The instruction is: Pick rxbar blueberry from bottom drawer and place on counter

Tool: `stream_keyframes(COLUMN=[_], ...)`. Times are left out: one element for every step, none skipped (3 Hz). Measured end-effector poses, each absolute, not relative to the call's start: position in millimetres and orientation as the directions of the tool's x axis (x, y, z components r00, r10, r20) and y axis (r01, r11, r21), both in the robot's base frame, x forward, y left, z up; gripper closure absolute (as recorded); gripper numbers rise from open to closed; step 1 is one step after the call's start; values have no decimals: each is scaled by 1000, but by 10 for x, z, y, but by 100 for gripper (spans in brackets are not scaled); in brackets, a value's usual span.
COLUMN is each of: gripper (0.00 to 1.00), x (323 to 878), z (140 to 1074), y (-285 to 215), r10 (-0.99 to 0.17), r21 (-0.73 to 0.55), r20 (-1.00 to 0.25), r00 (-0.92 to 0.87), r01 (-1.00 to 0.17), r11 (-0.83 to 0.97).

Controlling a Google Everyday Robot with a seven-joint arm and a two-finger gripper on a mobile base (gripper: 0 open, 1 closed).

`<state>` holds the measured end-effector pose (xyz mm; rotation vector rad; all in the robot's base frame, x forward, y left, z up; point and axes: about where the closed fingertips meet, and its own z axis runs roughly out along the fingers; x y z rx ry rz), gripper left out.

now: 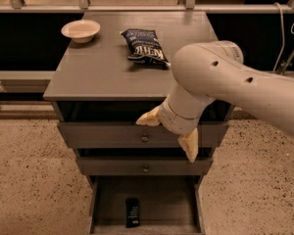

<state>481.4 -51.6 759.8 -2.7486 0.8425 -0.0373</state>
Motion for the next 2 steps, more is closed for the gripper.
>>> stream_keyframes(gripper=[0, 0], x=[4779, 4694], z=[7519, 7074], y=[-320, -159], r10=[-472, -231], r21=[-211, -114], r20=[-35, 51], r00=[881, 972], r01=[-468, -224], r11=[-858, -968])
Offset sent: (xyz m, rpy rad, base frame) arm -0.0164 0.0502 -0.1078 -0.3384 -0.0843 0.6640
